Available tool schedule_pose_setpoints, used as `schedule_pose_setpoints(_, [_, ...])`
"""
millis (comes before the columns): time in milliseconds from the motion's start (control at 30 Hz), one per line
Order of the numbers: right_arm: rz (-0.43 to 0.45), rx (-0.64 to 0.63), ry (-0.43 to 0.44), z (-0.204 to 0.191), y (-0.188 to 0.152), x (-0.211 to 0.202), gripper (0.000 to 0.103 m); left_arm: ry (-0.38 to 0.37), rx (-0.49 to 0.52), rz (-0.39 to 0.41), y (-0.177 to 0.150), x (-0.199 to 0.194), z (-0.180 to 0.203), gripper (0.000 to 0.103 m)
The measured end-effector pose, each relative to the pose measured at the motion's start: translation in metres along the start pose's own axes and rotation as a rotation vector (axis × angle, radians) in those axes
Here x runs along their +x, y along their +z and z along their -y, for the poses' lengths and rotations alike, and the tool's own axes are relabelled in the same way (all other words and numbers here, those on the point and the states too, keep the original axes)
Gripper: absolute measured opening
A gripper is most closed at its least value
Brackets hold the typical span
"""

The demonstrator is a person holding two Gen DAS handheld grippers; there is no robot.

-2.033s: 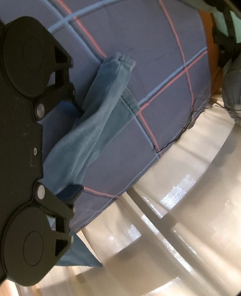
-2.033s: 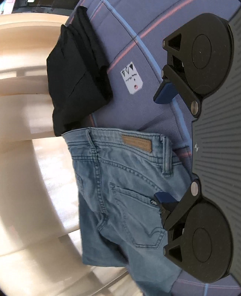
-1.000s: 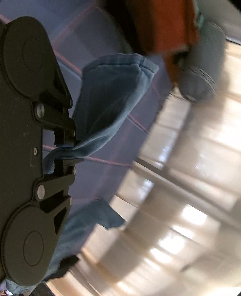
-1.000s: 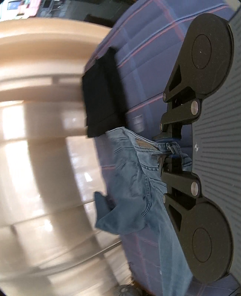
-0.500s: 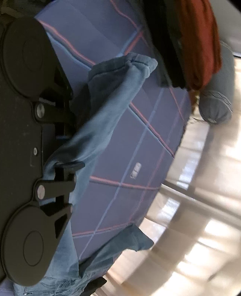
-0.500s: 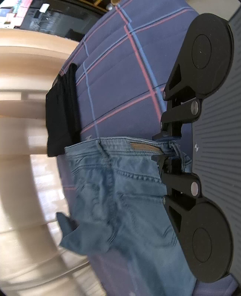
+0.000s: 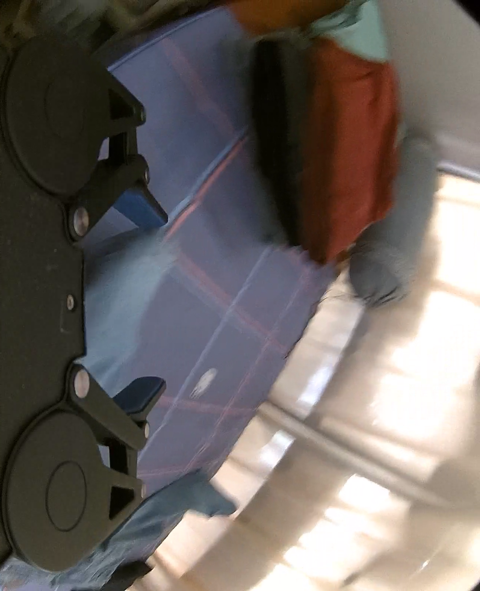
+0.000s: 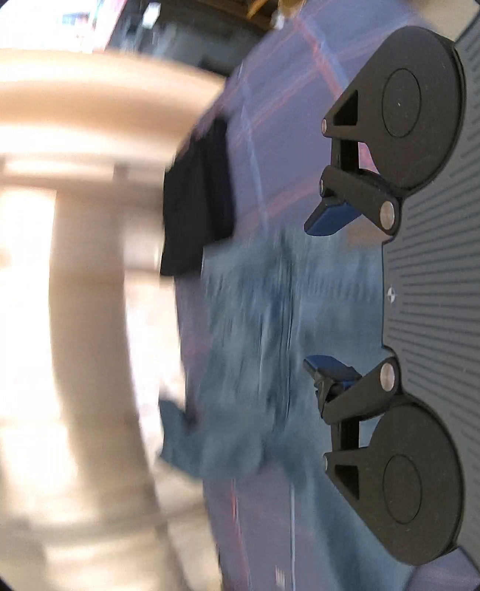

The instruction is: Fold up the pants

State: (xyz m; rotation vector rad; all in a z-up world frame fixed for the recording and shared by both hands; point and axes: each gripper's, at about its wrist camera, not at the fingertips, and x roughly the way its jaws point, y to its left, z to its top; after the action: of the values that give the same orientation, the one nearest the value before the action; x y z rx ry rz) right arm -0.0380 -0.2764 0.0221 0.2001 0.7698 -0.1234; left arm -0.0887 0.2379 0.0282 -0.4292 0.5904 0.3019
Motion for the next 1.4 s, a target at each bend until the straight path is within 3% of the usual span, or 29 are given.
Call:
schedule_pose_setpoints(133, [-0.052, -0.004, 0.139, -0.030, -0.002, 0.015, 0.103, 0.055, -0.001, -0.021, 0.017, 0.016, -0.024, 0.103])
schedule_pose_setpoints(267, [-0.139, -0.006, 0.226, -0.061, -0.015, 0.035, 0.103, 0.043, 0.038, -0.132, 0.013, 0.045, -0.035, 0.103])
schedule_pose_setpoints(400, [-0.166, -0.031, 0.243, -0.086, -0.020, 0.037, 0.103, -0.031, 0.084, -0.239, -0.001, 0.070, -0.034, 0.103])
schedule_pose_setpoints(600, [-0.177, -0.048, 0.262, -0.104, -0.020, 0.035, 0.103, -0.081, 0.066, -0.298, -0.003, 0.093, -0.038, 0.103])
schedule_pose_setpoints(633, [-0.178, -0.053, 0.263, -0.107, -0.020, 0.036, 0.103, -0.096, 0.068, -0.304, -0.001, 0.096, -0.036, 0.098])
schedule_pose_setpoints(667, [-0.178, -0.056, 0.265, -0.109, -0.020, 0.035, 0.103, -0.110, 0.079, -0.306, -0.001, 0.098, -0.034, 0.083])
schedule_pose_setpoints(733, [-0.186, -0.053, 0.271, -0.111, -0.021, 0.036, 0.103, -0.103, 0.098, -0.278, 0.001, 0.098, -0.031, 0.084])
schedule_pose_setpoints(1000, [-0.185, -0.071, 0.284, -0.123, -0.013, 0.047, 0.103, -0.139, 0.016, -0.060, 0.042, 0.099, -0.029, 0.083])
schedule_pose_setpoints(1100, [-0.170, -0.066, 0.283, -0.124, -0.007, 0.049, 0.103, -0.049, 0.055, 0.055, 0.053, 0.110, -0.026, 0.083])
schedule_pose_setpoints(1167, [-0.174, -0.066, 0.283, -0.125, -0.006, 0.052, 0.103, -0.036, 0.047, 0.035, 0.056, 0.130, -0.028, 0.083])
schedule_pose_setpoints(1267, [-0.194, -0.065, 0.274, -0.125, -0.009, 0.056, 0.103, -0.021, 0.049, -0.057, 0.051, 0.150, -0.033, 0.085])
schedule_pose_setpoints(1300, [-0.198, -0.063, 0.277, -0.125, -0.011, 0.056, 0.103, -0.027, 0.057, -0.075, 0.048, 0.149, -0.034, 0.088])
schedule_pose_setpoints(1333, [-0.201, -0.062, 0.282, -0.125, -0.012, 0.056, 0.103, -0.040, 0.061, -0.086, 0.046, 0.144, -0.036, 0.099])
schedule_pose_setpoints(1400, [-0.212, -0.060, 0.287, -0.125, -0.014, 0.058, 0.103, -0.070, 0.084, -0.096, 0.043, 0.132, -0.036, 0.103])
